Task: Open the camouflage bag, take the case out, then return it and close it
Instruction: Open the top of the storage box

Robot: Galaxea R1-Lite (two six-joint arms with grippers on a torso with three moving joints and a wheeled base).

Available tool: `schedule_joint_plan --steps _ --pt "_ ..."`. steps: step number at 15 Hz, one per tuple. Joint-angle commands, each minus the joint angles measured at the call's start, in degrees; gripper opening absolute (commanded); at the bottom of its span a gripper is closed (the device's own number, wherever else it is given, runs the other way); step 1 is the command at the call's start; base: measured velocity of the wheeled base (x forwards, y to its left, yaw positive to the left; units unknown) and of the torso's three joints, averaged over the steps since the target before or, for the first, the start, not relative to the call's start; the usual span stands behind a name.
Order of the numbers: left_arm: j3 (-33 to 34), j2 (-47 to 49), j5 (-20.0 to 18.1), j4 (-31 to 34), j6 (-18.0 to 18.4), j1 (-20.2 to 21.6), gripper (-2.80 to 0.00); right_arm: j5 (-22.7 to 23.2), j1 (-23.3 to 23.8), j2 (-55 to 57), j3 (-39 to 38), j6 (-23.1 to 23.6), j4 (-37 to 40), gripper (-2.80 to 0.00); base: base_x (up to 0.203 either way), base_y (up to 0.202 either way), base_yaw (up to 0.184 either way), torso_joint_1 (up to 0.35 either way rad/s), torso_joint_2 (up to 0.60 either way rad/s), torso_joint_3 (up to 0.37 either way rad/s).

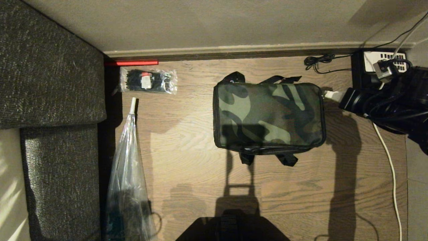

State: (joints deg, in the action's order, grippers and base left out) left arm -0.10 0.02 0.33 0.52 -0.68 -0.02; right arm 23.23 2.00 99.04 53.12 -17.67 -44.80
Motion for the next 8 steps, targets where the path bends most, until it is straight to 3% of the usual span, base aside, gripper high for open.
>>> schedule_joint_plan --steps 1,6,8 --pt "0.0 -0.1 0.0 0.0 0.0 0.0 -2.8 0.4 -0.1 -0.9 -0.9 0.2 1.8 -2.8 0.0 0.0 0.0 0.0 0.0 0.0" --pt "0.0 -0.1 0.0 0.0 0.0 -0.1 -2.8 8.9 -0.1 -6.5 -12.5 1.1 8.4 -2.8 0.0 0.0 0.0 0.0 0.0 0.0" --pt "0.0 -0.1 0.0 0.0 0.0 0.0 -2.8 10.6 -1.1 -7.6 -15.9 4.8 11.5 -2.8 0.0 0.0 0.0 0.0 0.0 0.0"
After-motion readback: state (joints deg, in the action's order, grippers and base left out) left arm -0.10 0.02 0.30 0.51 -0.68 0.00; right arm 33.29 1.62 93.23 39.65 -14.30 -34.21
